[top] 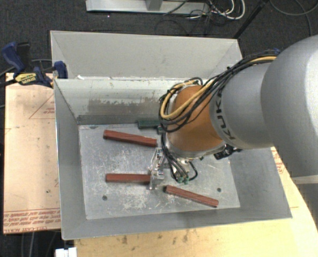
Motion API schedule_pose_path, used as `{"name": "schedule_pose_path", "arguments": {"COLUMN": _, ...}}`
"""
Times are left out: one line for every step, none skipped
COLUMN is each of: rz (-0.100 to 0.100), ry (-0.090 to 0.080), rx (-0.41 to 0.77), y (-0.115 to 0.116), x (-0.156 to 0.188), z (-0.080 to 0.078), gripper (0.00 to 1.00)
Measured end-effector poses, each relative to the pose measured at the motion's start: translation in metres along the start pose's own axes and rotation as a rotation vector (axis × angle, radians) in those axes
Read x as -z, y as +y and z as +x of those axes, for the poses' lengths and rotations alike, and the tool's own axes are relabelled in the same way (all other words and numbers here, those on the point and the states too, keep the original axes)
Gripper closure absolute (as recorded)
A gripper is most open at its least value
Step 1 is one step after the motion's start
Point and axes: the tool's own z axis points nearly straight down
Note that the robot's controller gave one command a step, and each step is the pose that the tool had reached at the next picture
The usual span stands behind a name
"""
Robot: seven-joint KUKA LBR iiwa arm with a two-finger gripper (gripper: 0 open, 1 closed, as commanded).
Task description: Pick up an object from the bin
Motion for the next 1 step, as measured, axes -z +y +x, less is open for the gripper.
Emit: {"name": "schedule_pose_path", "arguments": {"rz": 0.0, "ry": 0.0, "rx": -0.001, "y": -0.0001, "x": 0.0, "z": 0.0, "gripper": 1.0}}
